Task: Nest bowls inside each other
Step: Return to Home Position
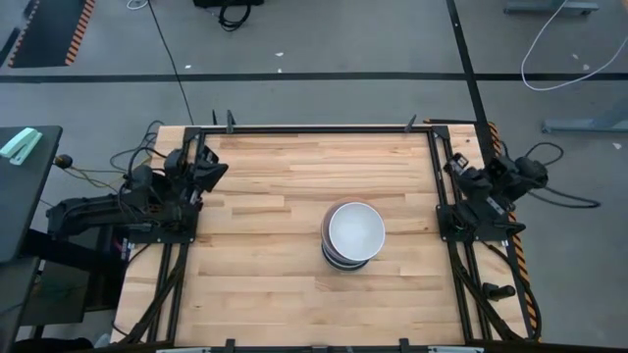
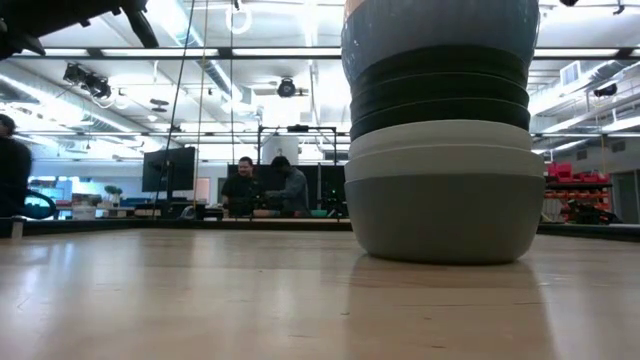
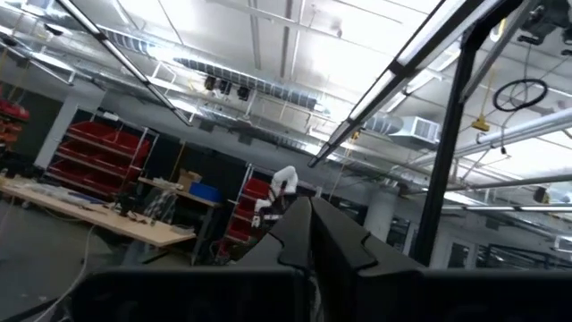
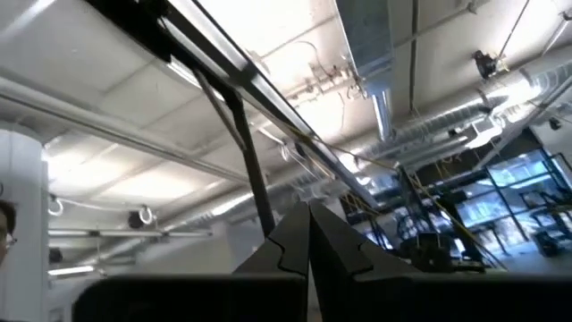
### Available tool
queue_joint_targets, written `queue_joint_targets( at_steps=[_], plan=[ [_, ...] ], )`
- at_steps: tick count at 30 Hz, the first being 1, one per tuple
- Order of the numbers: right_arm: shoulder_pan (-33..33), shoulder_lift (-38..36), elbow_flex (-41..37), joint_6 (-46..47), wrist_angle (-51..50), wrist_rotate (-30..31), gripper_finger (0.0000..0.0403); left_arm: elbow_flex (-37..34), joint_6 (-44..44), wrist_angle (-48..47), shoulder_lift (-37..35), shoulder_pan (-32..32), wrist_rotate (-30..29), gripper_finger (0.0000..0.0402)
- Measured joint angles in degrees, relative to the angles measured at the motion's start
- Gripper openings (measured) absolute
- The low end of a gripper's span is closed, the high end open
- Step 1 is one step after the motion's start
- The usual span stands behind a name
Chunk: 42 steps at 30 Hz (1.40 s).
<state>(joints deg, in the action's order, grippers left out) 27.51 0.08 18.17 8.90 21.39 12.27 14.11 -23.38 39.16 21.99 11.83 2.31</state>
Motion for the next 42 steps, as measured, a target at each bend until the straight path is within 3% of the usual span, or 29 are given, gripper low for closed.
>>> queue_joint_targets(
  at_steps=[10,16,23,42],
  plan=[
    [0.0,0.0,-12.7,2.6,18.8,-2.3,0.001,0.0,0.5,0.0,-0.1,-1.7,1.8,0.0018],
    [0.0,0.0,-14.7,3.6,19.5,-2.3,0.0009,-3.6,-0.9,1.8,-1.5,-2.4,1.6,0.0013],
    [0.0,0.0,-14.8,4.6,19.1,-2.7,0.0012,-11.6,-1.3,17.3,-5.5,-2.4,1.1,0.0012],
    [0.0,0.0,-14.9,9.1,8.4,-1.8,0.001,-12.8,-3.0,7.6,-6.8,-2.4,1.4,0.002]
  ],
)
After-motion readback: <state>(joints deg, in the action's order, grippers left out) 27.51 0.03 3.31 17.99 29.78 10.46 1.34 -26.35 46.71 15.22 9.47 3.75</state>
